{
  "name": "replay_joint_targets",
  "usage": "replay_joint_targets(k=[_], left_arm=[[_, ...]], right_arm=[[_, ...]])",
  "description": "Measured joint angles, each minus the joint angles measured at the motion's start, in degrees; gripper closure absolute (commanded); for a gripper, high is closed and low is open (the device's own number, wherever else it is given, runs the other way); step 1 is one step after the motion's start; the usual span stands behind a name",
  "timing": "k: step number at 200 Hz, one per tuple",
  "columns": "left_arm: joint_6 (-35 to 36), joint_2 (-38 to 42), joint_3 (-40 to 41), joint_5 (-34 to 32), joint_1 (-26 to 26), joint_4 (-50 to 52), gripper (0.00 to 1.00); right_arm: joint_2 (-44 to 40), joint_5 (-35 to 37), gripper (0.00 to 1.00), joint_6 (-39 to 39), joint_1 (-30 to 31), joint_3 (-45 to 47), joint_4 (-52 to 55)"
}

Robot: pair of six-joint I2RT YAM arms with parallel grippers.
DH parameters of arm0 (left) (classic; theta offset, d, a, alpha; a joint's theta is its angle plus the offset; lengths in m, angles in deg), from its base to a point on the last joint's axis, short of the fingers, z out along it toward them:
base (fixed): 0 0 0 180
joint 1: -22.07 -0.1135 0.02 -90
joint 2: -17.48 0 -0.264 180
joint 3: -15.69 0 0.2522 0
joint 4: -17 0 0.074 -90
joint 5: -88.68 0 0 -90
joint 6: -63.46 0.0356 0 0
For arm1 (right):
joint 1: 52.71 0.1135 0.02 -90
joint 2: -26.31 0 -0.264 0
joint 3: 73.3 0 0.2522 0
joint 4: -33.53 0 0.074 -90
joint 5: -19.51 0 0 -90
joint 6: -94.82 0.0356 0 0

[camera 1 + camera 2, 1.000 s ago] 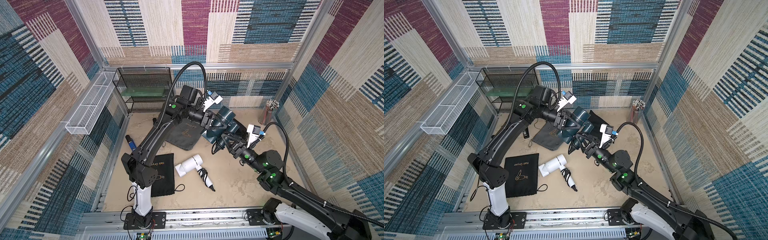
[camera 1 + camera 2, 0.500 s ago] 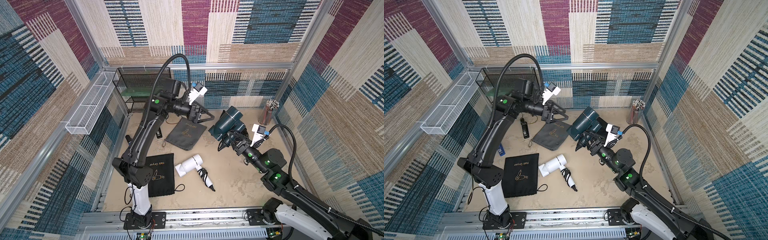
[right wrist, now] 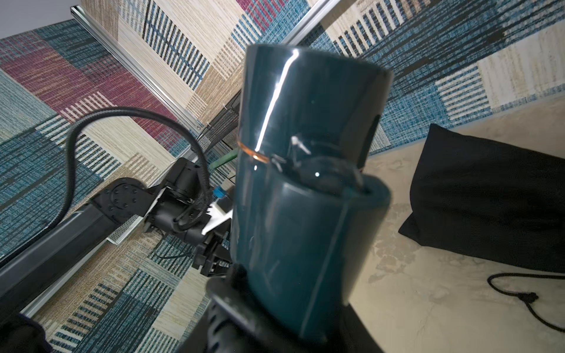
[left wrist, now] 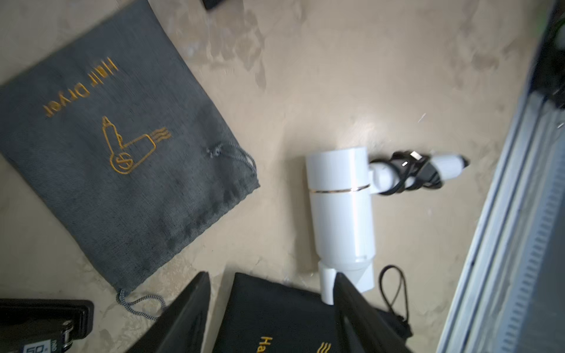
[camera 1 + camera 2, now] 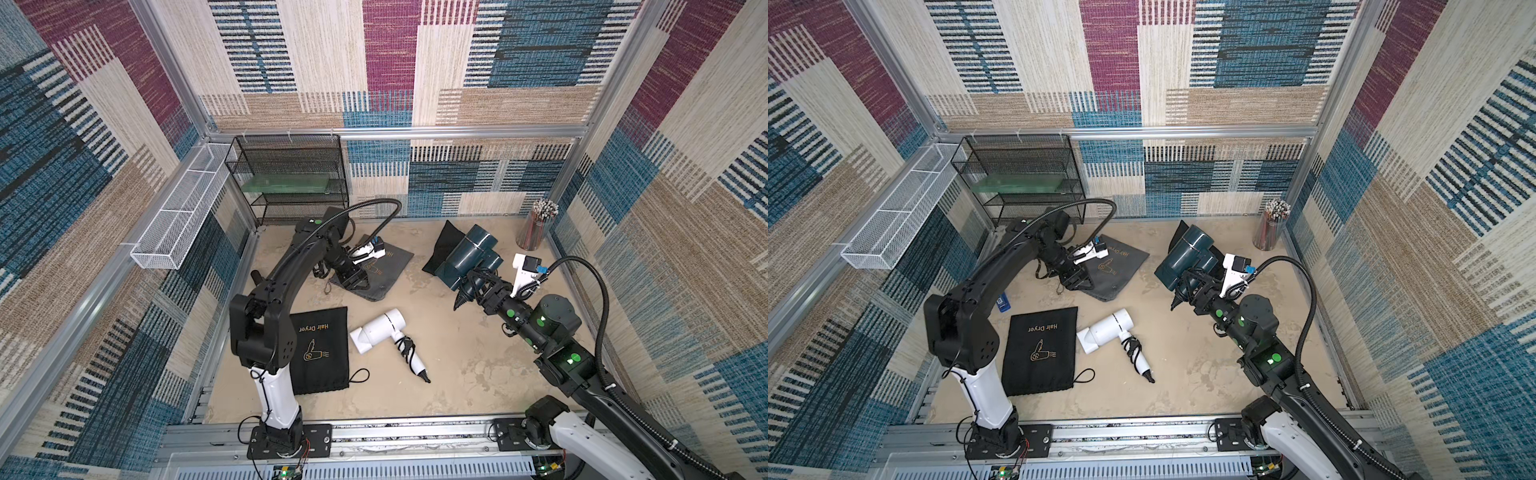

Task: Pack away hair dryers
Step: Adjust the hair dryer.

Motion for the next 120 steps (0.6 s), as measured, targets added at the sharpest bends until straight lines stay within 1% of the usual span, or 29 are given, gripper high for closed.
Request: replay_joint_targets(k=[25,44,91,120], left_arm=[[5.01,-5.53,-0.52,-4.15,0.37,-0.39,0.29],[7.32,-8.44,-1.25,-6.38,1.25,-1.29,0.29],[12.90,-10.86,0.68,-9.55,4.04,-4.48,0.28],[14.03,-12.90,0.63,-11.02,4.09,-6.71,0.31]], right_arm=[[0.00,0.07,1.00,-0.22,-0.13,0.00,0.42],[-0.04,0.07,1.00,-0.28,-0.17,0.00,0.70],[-0.74,0.11,1.00,-0.44,-1.14,0.00,1.77],[-0.87,0.11,1.00,-0.44,-1.92,0.00,2.05]])
